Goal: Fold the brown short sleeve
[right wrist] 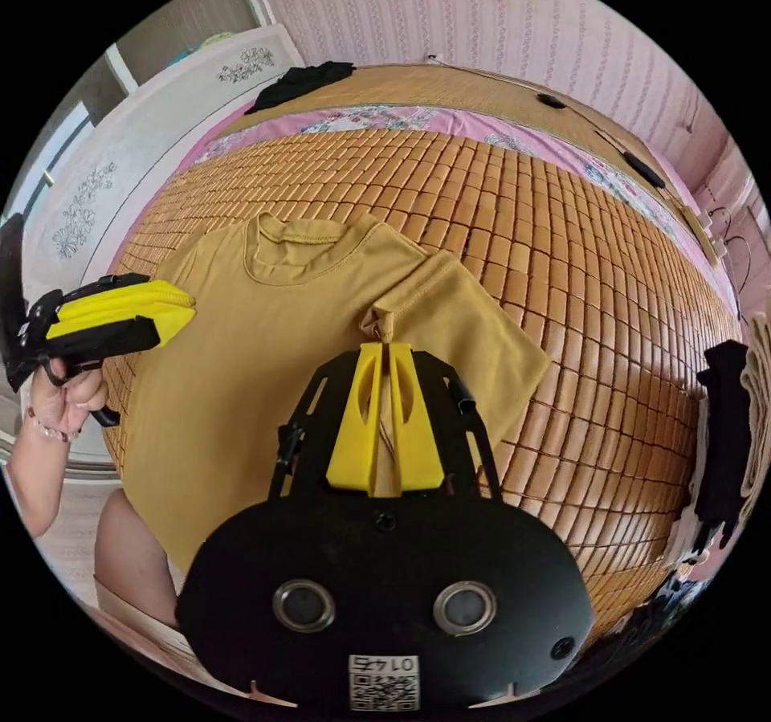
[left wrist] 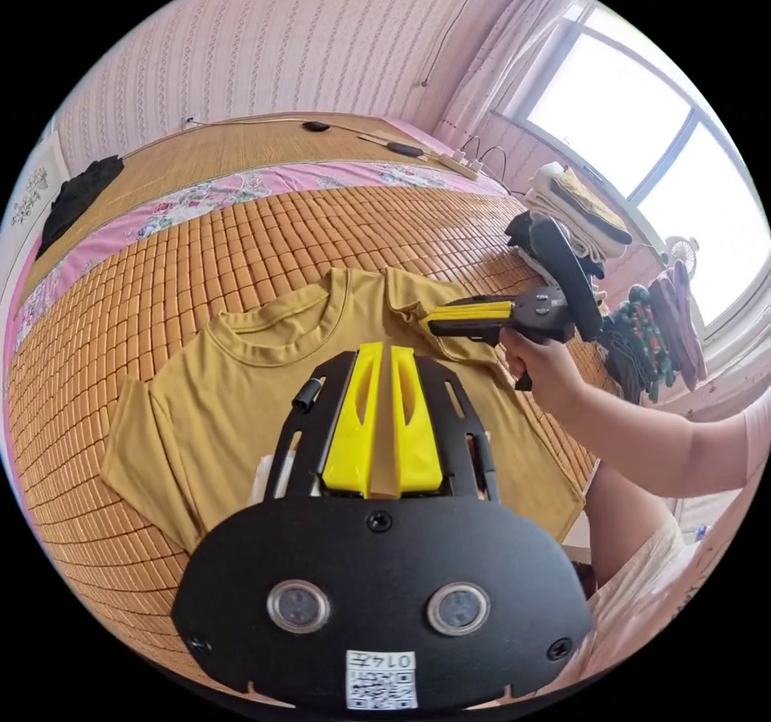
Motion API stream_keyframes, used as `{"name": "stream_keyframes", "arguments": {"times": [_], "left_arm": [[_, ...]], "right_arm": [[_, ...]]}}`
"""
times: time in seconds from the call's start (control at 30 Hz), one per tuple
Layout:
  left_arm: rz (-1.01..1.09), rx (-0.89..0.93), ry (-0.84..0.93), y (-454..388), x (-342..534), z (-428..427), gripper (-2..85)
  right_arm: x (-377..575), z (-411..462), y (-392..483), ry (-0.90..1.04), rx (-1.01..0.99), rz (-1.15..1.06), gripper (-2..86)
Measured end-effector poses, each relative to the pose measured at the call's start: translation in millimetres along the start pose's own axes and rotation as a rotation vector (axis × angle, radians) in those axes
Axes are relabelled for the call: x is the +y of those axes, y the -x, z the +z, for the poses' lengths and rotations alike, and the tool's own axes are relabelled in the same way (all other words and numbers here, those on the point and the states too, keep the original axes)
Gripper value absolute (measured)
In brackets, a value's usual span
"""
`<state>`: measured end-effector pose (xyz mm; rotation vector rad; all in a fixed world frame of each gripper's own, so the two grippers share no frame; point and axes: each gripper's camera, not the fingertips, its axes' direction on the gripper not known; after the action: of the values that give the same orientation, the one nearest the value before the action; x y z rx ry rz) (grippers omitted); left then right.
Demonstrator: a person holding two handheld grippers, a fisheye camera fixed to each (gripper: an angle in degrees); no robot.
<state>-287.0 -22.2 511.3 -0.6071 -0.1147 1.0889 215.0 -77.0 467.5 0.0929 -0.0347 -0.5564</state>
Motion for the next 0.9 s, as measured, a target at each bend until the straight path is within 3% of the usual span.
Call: {"name": "stream_keyframes", "arguments": {"times": [0.13,0.3,0.4,0.57,0.7,0.8,0.9], "left_arm": [[0.11,0.017,0.04,-31,-48,20,-0.8],[0.251,0.078,0.15,-78,-106,74,-0.2],[0.374,0.082,0.235,-113,-135,115,1.2],[0.52,0.126,0.395,-165,-169,178,5.4],[0.729,0.044,0.446,-205,-185,217,6.6],[0.823,0.041,0.533,-220,-190,244,4.3],[0.847,0.063,0.464,-228,-207,242,0.6]], "right_arm": [[67,-50,-64,-0.11,-0.041,0.312,0.3],[155,-60,-121,-0.074,-0.059,0.63,1.5],[184,-65,-133,-0.099,-0.153,0.667,3.2],[187,-79,-124,-0.086,-0.082,0.614,6.8],[181,-80,-117,-0.061,-0.056,0.571,7.8],[178,-74,-114,-0.027,-0.043,0.548,4.3],[181,-76,-115,-0.05,-0.09,0.581,3.0]]}}
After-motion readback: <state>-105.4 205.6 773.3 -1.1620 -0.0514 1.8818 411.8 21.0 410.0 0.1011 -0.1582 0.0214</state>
